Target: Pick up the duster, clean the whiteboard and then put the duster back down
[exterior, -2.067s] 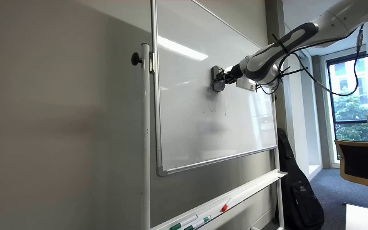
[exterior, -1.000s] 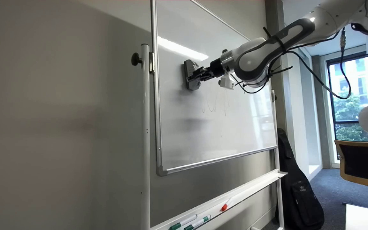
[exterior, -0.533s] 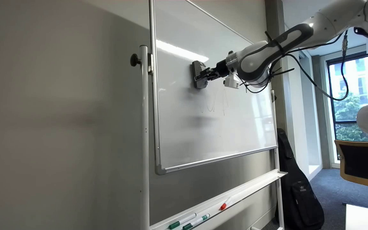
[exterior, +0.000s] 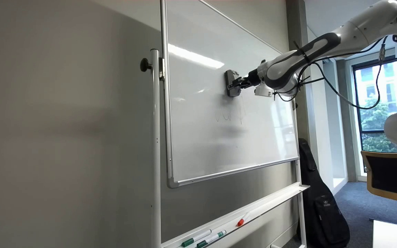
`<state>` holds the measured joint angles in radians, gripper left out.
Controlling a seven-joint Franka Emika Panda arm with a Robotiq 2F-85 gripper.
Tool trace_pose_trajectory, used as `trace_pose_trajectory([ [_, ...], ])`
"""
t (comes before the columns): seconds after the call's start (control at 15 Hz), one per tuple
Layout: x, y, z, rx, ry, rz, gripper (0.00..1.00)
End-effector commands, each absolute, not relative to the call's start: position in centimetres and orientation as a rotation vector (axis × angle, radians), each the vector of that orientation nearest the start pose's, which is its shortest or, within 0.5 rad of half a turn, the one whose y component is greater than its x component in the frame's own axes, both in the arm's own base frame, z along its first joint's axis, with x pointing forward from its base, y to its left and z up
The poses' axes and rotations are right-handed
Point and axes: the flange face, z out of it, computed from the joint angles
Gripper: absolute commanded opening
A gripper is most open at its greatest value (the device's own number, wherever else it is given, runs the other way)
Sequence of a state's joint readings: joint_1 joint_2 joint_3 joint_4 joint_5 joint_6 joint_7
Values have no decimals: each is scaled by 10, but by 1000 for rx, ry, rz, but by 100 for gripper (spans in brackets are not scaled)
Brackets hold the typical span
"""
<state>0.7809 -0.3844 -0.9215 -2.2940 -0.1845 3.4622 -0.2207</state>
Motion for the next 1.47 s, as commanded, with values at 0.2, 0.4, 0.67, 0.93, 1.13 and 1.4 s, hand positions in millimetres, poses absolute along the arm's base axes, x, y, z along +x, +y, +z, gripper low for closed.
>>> trace_pose_trajectory([
  [0.2,494,-249,630,-2518,159,-2244,38],
  [0.4,488,-294,631,-2534,263,-2282,38],
  [0.67,487,-327,625,-2567,317,-2297,38],
  [0.93,493,-337,609,-2600,327,-2277,38],
  [1.13,495,-342,599,-2627,336,-2259,38],
  [1.4,495,-347,584,-2669,353,-2224,38],
])
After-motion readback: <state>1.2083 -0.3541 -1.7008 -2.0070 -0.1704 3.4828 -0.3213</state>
